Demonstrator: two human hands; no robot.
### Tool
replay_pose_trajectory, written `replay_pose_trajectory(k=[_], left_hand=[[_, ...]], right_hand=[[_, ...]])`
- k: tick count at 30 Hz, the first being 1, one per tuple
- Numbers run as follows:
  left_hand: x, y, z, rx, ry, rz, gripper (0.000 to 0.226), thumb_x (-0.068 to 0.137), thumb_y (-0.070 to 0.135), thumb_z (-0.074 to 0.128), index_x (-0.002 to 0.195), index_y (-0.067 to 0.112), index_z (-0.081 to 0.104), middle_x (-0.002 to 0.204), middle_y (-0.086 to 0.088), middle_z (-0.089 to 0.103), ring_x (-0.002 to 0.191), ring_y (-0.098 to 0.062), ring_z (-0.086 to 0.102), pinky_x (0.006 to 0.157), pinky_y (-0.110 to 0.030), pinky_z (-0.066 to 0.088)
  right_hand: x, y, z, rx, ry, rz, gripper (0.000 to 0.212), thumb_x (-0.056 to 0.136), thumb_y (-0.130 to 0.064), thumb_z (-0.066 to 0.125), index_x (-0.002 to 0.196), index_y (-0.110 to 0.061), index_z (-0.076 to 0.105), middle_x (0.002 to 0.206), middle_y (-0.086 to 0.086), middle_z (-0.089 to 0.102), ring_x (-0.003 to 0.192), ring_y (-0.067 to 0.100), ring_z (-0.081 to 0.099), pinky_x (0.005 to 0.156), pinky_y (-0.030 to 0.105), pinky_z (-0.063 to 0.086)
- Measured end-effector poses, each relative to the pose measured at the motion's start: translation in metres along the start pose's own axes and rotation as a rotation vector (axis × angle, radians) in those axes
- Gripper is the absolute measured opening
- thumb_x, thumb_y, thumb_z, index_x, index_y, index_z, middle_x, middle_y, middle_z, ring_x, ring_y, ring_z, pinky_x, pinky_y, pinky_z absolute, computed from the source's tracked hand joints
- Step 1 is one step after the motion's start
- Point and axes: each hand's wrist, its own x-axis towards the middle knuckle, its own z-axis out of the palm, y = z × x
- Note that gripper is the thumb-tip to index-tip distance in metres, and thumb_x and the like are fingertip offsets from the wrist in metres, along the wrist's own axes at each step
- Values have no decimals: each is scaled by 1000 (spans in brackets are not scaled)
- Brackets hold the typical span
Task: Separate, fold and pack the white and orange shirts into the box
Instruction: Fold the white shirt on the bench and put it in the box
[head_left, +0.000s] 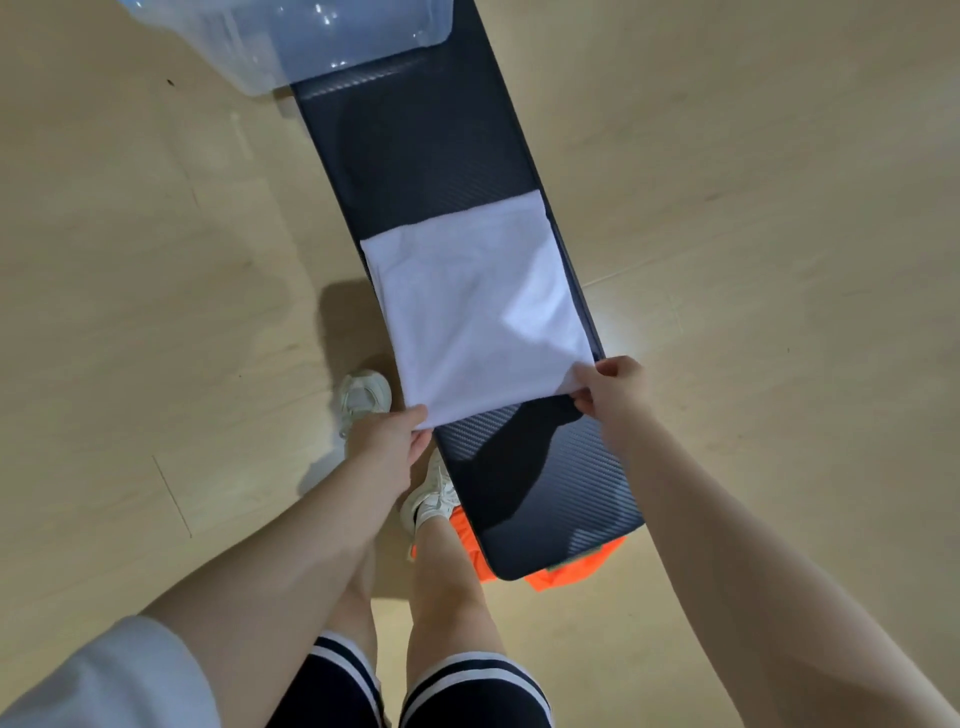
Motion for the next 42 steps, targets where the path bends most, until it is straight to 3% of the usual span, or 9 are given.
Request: replay_pose_trajectory(k=[4, 7, 15, 20, 27, 29, 32, 37, 42], left_hand=[[-25, 9, -11, 226, -20, 212, 18, 83, 6, 63, 92, 11, 47, 92, -4, 58, 76, -15, 61, 83, -37, 49], [-37, 32, -12, 403, -95, 427, 13, 86, 4, 56, 89, 15, 50, 96, -9, 56, 73, -18, 56, 72, -30, 50], [-26, 112, 13, 715, -245, 608, 28, 78, 20, 70, 105, 11, 65, 86, 1, 59, 74, -11, 54, 67, -21, 44], [8, 136, 25, 912, -194, 876, 22, 87, 18, 60, 79, -3, 64, 73, -11, 48, 66, -19, 40, 49, -17, 26], [50, 143, 35, 973, -15, 917, 24, 93, 20, 47, 101, 3, 61, 97, -16, 63, 85, -25, 53, 74, -33, 39], [49, 135, 35, 1197, 111, 1232, 25, 88, 15, 49, 112, 10, 55, 116, -12, 57, 101, -30, 52, 83, -39, 41], [56, 112, 35, 1482, -167, 1836, 37, 79, 21, 49, 115, 12, 53, 128, -8, 55, 113, -25, 43, 92, -36, 34], [78, 93, 34, 1793, -175, 1647, 63, 88, 41, 35, 137, 2, 32, 145, -17, 41, 137, -26, 29, 114, -39, 13], [73, 96, 33, 1715, -90, 1486, 68, 90, 44, 34, 142, 0, 28, 151, -18, 29, 140, -32, 28, 114, -37, 17]], right_hand=[[-23, -6, -16, -52, -58, -37, 12, 86, -15, 58, 87, -15, 46, 87, 12, 53, 60, 18, 50, 51, 27, 51], [-34, -31, -19, -70, -146, -197, 19, 90, -12, 50, 75, -22, 43, 73, 11, 45, 53, 17, 39, 41, 22, 35], [-9, -111, -1, -290, -341, -387, 17, 80, -12, 68, 93, -7, 58, 73, 0, 53, 65, 12, 48, 59, 20, 41], [24, -126, 24, -495, -162, -487, 22, 84, -17, 56, 65, -9, 50, 76, 8, 47, 65, 19, 41, 57, 26, 32], [49, -118, 60, -423, 167, -462, 25, 92, -19, 45, 105, 0, 56, 104, 15, 62, 100, 32, 55, 71, 28, 36], [40, -111, 71, -402, 324, -635, 32, 93, -14, 41, 121, -2, 50, 125, 15, 54, 115, 32, 49, 90, 34, 41], [22, -81, 94, -606, 297, -1138, 44, 91, -5, 42, 134, -3, 39, 137, 22, 46, 127, 37, 44, 107, 42, 36], [30, -53, 110, -1079, 54, -1294, 49, 98, -37, 29, 141, -13, 30, 146, 13, 40, 136, 27, 36, 112, 42, 22], [60, -75, 71, -1179, 142, -954, 62, 95, -47, 20, 148, -15, 16, 157, 7, 18, 145, 25, 16, 116, 46, 9]])
